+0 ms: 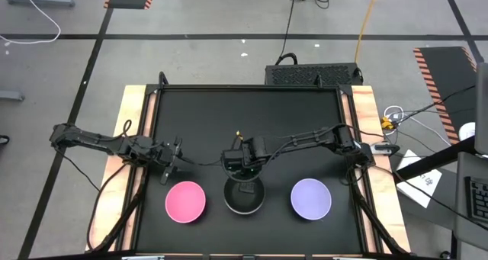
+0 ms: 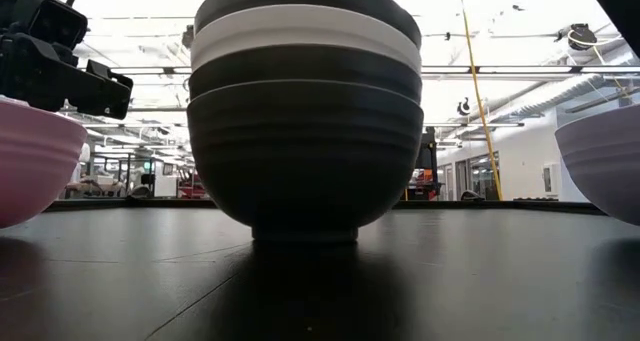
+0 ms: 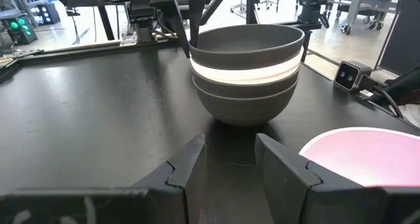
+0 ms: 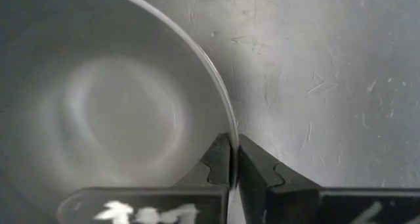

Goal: Nest bowls inside each other
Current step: Stack the black bowl on top of the stacked white bowl

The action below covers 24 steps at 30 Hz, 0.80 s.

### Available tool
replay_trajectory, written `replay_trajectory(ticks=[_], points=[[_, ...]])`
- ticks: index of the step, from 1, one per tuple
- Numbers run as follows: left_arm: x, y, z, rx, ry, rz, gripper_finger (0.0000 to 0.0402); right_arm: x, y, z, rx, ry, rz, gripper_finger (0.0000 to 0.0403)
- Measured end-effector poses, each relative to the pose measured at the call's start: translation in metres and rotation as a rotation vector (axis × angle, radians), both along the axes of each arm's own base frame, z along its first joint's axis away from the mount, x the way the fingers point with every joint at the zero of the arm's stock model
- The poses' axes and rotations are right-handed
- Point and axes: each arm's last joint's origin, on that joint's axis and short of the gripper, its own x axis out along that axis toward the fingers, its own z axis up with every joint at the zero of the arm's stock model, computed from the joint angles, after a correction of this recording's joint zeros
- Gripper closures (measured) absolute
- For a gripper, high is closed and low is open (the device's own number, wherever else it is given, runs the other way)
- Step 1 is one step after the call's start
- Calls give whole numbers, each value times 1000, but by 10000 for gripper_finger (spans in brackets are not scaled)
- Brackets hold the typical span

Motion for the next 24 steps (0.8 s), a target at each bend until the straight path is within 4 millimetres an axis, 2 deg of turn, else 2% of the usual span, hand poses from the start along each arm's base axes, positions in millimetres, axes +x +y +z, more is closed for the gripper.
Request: replay_trajectory(ticks=[13, 21, 24], points=[[0, 0, 0, -1, 1, 0, 266, 2, 1, 2, -1, -28, 24, 395], [0, 0, -1, 1, 7, 1, 266, 3, 7, 4, 3, -71, 32, 343], [0, 0, -1, 1, 8, 1, 266, 2, 7, 11, 11, -96, 21, 324]])
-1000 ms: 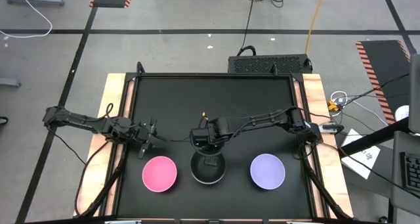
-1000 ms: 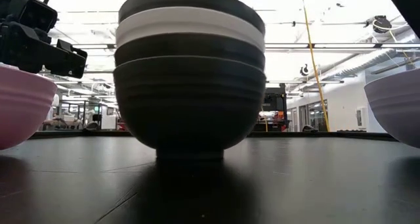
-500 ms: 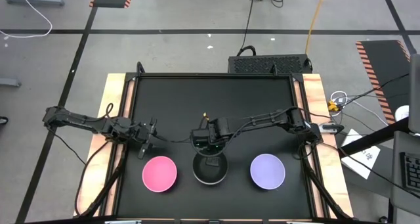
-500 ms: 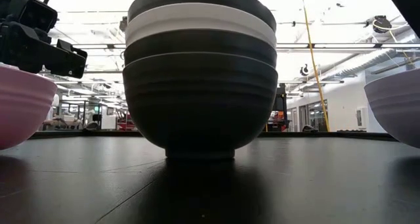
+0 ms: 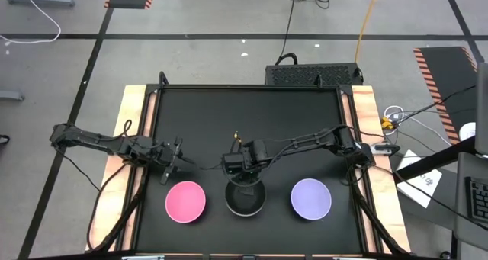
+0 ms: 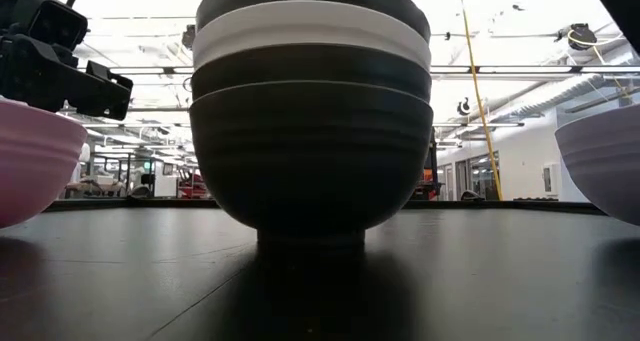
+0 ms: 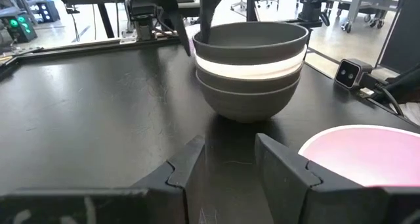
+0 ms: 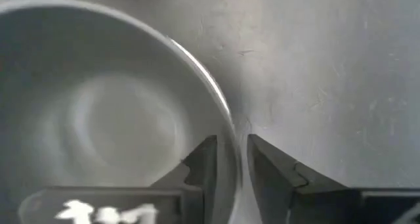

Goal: Nest bowls inside each other
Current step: Stack the black bowl on top of the stacked white bowl, then stack the pink bowl on top of the stacked black bowl

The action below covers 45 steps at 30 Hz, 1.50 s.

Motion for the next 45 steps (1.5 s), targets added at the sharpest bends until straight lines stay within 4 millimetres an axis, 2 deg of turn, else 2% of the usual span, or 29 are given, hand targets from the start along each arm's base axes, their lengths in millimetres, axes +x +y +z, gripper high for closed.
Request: replay_trajectory(ticks=[8, 11, 15, 19, 23, 26, 30, 39, 42, 45], points=[[0, 0, 0, -1, 1, 0, 266, -1, 2, 10, 13, -47, -15, 300], [0, 0, 0, 0, 1, 0, 266, -6, 0, 22, 18, -75, -16, 299], [0, 0, 0, 7, -2, -2, 266, -15, 0, 49, 22, -169, 25, 298], [0, 0, 1, 6, -9, -2, 266, -32, 2, 89, 21, -316, 97, 298], [1, 0, 4, 1, -40, -2, 266, -58, 6, 122, -31, -442, 153, 298], [1, 0, 6, -2, -63, -2, 266, -82, 11, 131, -72, -517, 157, 298], [1, 0, 14, -3, -78, -5, 266, -122, 12, 117, -73, -579, 140, 298], [1, -1, 32, -2, -118, -41, 266, -211, -2, 57, 51, -901, 60, 298], [0, -1, 39, 12, -116, -43, 266, -232, -6, 34, 109, -990, 35, 298], [0, -1, 43, 19, -109, -33, 266, -246, -11, 23, 137, -1033, 17, 298]])
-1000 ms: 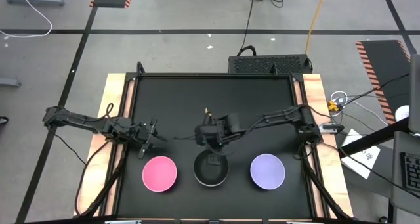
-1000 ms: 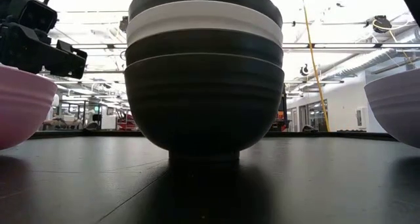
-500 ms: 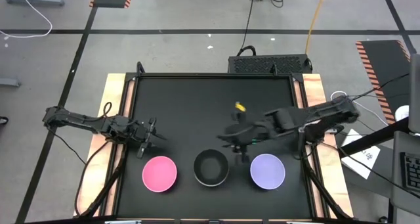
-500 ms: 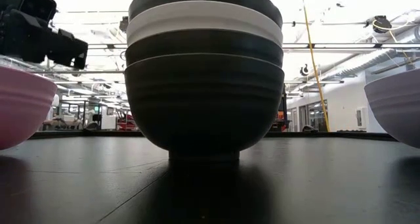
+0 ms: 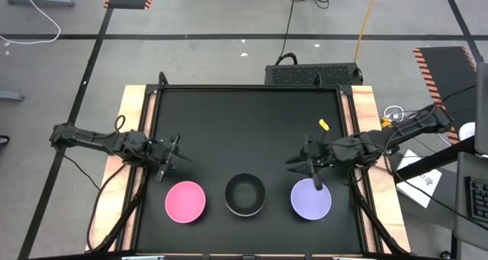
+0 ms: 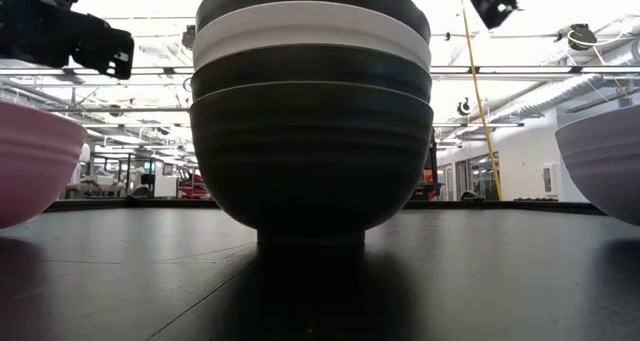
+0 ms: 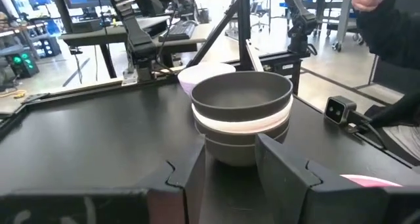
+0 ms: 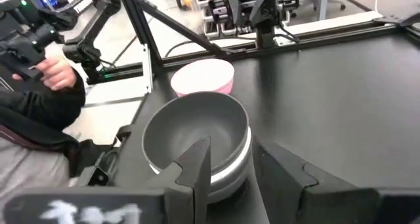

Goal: Nest bowls inside each other
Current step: Stack the pink bowl on top of the stacked black bowl

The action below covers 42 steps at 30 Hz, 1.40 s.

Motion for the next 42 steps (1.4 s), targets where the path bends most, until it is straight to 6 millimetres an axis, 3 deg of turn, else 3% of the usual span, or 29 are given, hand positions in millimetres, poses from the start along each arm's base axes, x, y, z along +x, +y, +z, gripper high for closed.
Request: replay_trajectory(ticks=[6, 9, 20, 31, 37, 42], points=[[0, 0, 1, 3, 11, 5, 266, -24, -9, -10, -133, -27, 35, 298], [0, 0, 0, 2, 15, 5, 266, -39, -18, -18, -208, -34, -54, 298], [-1, 0, -2, 20, 31, 6, 266, -81, -39, -56, -181, -90, -207, 298], [-1, 0, -2, -5, 45, 9, 266, -91, -41, -104, -144, -142, -182, 298], [-1, 0, -3, 1, 49, 9, 266, -93, -40, -112, -159, -196, -104, 298], [-1, 0, -3, 1, 50, 9, 266, -95, -36, -113, -150, -205, 64, 298]])
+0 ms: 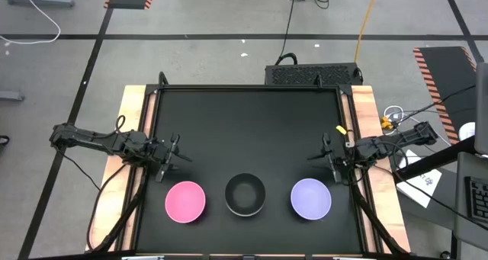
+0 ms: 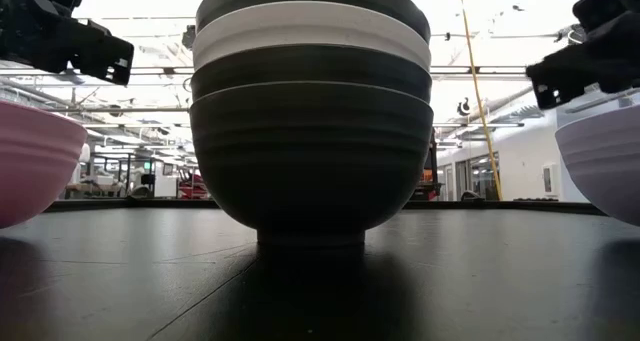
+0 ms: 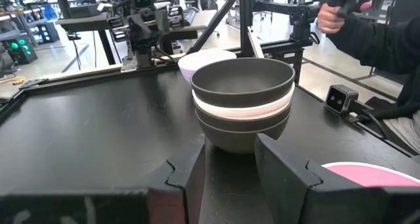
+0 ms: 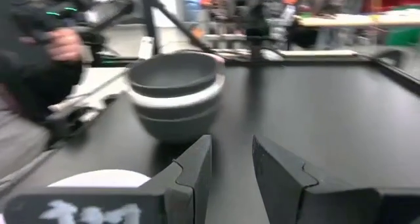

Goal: Nest bowls inside each other
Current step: Stack the pink bowl on top of the stacked black bowl

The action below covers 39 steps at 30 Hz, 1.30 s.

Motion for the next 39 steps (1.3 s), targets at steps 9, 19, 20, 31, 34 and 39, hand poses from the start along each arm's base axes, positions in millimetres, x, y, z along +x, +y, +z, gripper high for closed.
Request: replay_trajectory(ticks=[9, 19, 20, 31, 34, 39], points=[[0, 0, 0, -4, 2, 0, 266, -4, 0, 11, 8, -123, 34, 298], [-1, -3, 0, -35, 11, -90, 266, -2, -1, 9, 6, -189, -13, 298], [-1, -3, 0, -33, 5, -100, 266, -2, -1, 9, 9, -195, -14, 298], [-4, -4, 38, -126, -105, -115, 238, -2, -1, 11, 40, -221, -16, 298], [-7, -4, 49, -142, -55, -91, 198, -2, -1, 11, 46, -220, -16, 298], [-14, -2, 57, -252, 190, 0, 116, -2, -1, 11, 50, -219, -15, 298]])
